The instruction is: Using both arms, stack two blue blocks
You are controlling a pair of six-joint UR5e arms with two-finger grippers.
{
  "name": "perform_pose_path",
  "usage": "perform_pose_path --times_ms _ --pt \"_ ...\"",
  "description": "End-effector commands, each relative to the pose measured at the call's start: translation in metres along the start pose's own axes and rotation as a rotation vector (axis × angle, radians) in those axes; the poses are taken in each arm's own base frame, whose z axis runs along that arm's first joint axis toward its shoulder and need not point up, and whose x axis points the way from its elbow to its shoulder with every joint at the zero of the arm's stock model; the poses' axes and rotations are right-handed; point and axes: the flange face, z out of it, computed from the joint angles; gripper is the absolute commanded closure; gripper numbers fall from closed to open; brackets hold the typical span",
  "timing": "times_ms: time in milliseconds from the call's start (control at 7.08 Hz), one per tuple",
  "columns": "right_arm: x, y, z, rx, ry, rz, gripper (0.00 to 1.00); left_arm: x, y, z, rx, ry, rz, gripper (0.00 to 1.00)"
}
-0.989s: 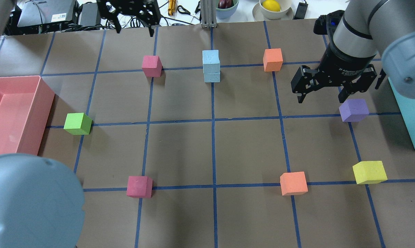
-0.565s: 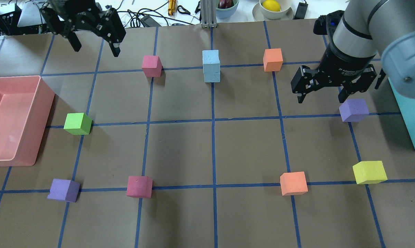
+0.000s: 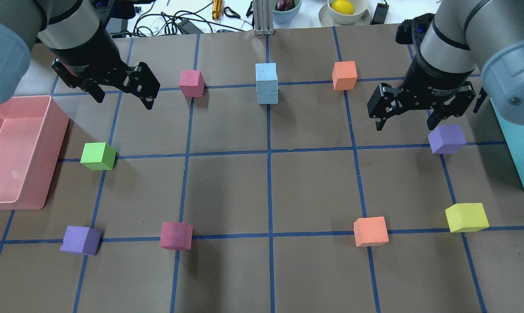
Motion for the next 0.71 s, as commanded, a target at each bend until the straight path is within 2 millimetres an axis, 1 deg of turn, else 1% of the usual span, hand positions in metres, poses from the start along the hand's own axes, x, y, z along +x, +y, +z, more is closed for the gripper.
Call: perform_pose_path --times_ms 0,283,424,565 --pt "-0.0001 0.0000 -0.0002 0.001 -0.001 0.000 0.00 -0.0087 -0.0125 -0.0037 0.066 -0.006 -0.067 0.00" --pt "0.0000 0.0001 0.0000 0.000 0.000 0.000 0.00 -0.0071 -0.0189 0.0013 0.098 -0.009 -0.069 0.00" --pt "0.0000 0.0001 0.0000 0.000 0.000 0.000 0.00 -0.0053 -0.0215 -0.0032 0.108 -0.010 -0.065 0.00" --pt "0.0000 0.0003 0.0007 -0.002 0.000 0.000 0.00 -0.0059 -0.0176 -0.0057 0.106 -0.013 -0.065 0.00"
